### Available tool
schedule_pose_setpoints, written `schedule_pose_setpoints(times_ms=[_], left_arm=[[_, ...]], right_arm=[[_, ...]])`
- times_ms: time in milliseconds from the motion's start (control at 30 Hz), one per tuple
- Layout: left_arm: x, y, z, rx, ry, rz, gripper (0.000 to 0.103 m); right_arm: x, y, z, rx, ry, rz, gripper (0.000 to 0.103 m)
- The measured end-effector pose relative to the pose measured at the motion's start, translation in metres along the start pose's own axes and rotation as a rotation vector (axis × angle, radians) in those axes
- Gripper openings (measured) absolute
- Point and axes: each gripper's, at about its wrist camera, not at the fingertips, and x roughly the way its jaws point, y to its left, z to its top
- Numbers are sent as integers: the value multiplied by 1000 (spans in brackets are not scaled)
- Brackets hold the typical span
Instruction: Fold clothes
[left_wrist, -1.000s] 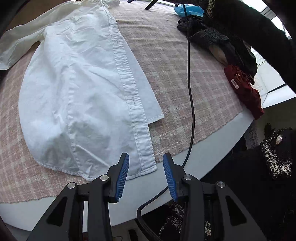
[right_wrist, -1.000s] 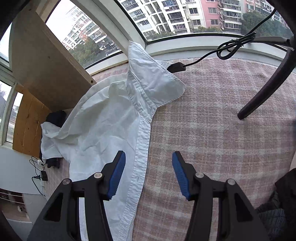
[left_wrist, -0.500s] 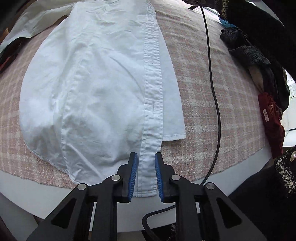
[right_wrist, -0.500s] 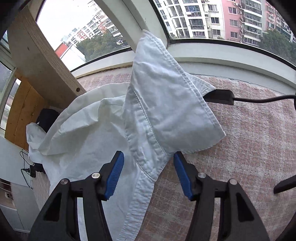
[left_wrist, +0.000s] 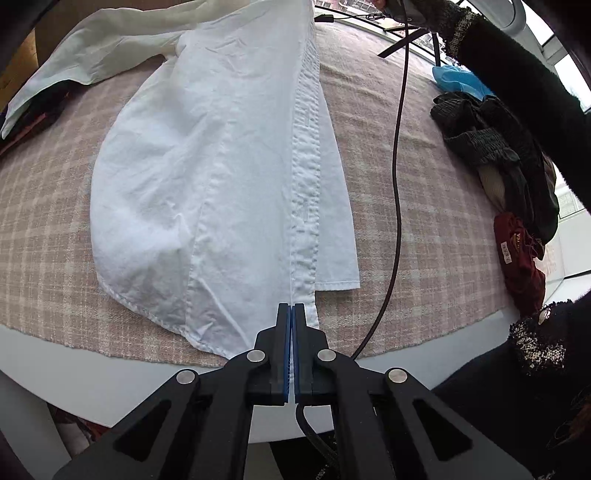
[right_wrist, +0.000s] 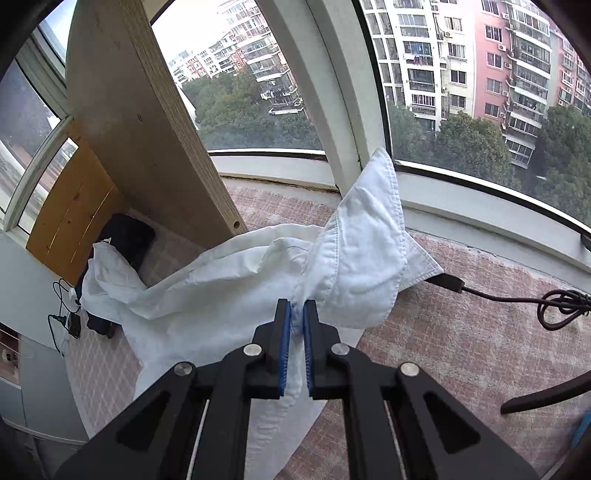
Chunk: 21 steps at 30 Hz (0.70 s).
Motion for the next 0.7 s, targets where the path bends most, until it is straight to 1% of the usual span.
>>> schedule_pose_setpoints(times_ms=[67, 133, 233, 300, 367, 467, 567, 600, 633, 667, 700], left_arm=[[-20, 22, 9, -23, -51, 50, 0], [-45, 50, 19, -67, -112, 113, 0], [-81, 96, 26, -138, -209, 193, 0], [-92, 120, 29, -155, -240, 268, 0], [-88, 142, 32, -181, -226, 307, 0], [-63, 166, 36, -217, -178, 346, 0], [-32, 188, 34, -249, -106, 353, 0], [-24, 195, 33, -267, -82, 344, 1], [-18, 200, 31, -283, -63, 344, 4], [-14, 205, 30, -298, -49, 354, 5], [-14, 206, 27, -306, -46, 358, 5]], right_arm=[[-6, 8, 10, -1, -18, -3, 7], [-13, 20, 23, -25, -48, -10, 7], [-23, 43, 52, -70, -97, -13, 7], [-18, 60, 62, -90, -106, -9, 7], [-6, 78, 68, -113, -99, 5, 7], [18, 99, 62, -170, -77, -20, 7], [47, 109, 51, -185, -29, -37, 7], [59, 111, 48, -188, 1, -42, 8], [71, 112, 45, -192, 37, -47, 10], [80, 112, 42, -197, 72, -62, 18], [87, 112, 39, -203, 108, -80, 22]])
